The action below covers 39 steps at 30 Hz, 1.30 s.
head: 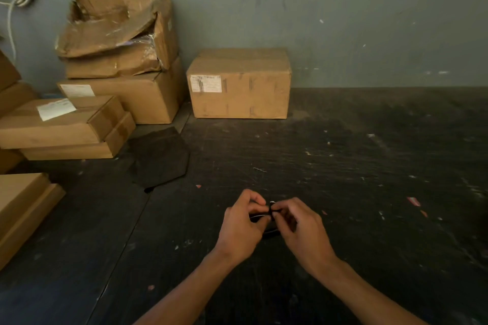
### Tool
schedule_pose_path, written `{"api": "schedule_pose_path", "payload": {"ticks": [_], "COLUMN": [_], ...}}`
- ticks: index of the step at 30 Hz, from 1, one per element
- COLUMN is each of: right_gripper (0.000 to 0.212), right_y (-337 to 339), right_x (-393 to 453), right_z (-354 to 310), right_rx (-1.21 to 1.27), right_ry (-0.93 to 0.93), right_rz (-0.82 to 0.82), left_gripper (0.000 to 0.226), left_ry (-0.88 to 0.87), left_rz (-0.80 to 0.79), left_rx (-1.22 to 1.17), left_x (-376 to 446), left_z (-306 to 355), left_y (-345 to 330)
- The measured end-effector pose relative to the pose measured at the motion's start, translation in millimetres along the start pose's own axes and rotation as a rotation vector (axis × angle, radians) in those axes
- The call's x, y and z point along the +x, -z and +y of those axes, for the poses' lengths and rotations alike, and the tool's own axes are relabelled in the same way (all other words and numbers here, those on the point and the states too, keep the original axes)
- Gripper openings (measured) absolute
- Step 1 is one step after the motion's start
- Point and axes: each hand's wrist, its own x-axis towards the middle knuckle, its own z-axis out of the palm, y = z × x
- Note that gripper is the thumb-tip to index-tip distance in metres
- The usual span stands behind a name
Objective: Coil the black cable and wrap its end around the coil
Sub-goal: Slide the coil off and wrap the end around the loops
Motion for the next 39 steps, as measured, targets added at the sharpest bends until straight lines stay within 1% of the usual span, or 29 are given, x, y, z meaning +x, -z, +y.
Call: {"api": "schedule_pose_path", "payload": {"ticks": [3, 6, 7, 8, 10, 11, 14, 18, 22, 25, 28, 30, 31, 33, 35, 39], "right_gripper": [0.024, 0.042, 0.044, 0.04, 0.021, 0.016, 0.013, 0.009, 0.002, 0.003, 0.008, 0.013, 0.014, 0.015, 0.018, 0.025], "right_y": [0, 1, 2, 4, 7, 8, 7, 1, -6, -14, -27, -35, -38, -43, -47, -50], "right_x": [2, 3, 4, 5, 9, 10, 12, 17, 20, 22, 22, 20, 19, 16, 14, 16], "right_z": [4, 6, 6, 6, 7, 9, 14, 20, 31, 43, 56, 63, 66, 72, 76, 79], "right_rx": [0.013, 0.088, 0.104, 0.114, 0.145, 0.162, 0.23, 0.377, 0.532, 0.601, 0.584, 0.511, 0.426, 0.22, 0.059, -0.108], "right_ry": [-0.009, -0.108, -0.146, -0.181, -0.235, -0.25, -0.298, -0.429, -0.63, -0.767, -0.862, -0.841, -0.793, -0.673, -0.572, -0.49], "right_rz": [0.009, 0.021, 0.011, -0.006, -0.045, -0.064, -0.111, -0.08, -0.031, 0.026, 0.076, 0.069, 0.037, -0.062, -0.142, -0.283], "left_gripper": [0.031, 0.034, 0.034, 0.033, 0.033, 0.034, 0.033, 0.034, 0.041, 0.047, 0.048, 0.044, 0.04, 0.032, 0.03, 0.029], "left_ry": [-0.035, -0.063, -0.069, -0.071, -0.073, -0.075, -0.061, -0.009, 0.089, 0.248, 0.408, 0.447, 0.448, 0.428, 0.403, 0.369], "left_rz": [-0.004, -0.013, -0.02, -0.035, -0.074, -0.092, -0.123, -0.112, -0.076, -0.074, -0.072, -0.044, -0.021, 0.004, 0.003, -0.03], "left_rx": [0.022, 0.053, 0.061, 0.064, 0.068, 0.071, 0.065, 0.022, -0.032, -0.114, -0.209, -0.195, -0.162, -0.062, 0.014, 0.149], "left_x": [-2, -3, -3, -3, -4, -4, -1, 8, 13, 14, 15, 18, 19, 23, 26, 33], "left_z": [0, -2, -3, -4, -7, -8, -9, -13, -26, -44, -63, -72, -75, -78, -83, -92], "left_y": [-1, -1, 0, 0, 1, 1, 2, -2, -6, -11, -17, -21, -24, -27, -30, -33]}}
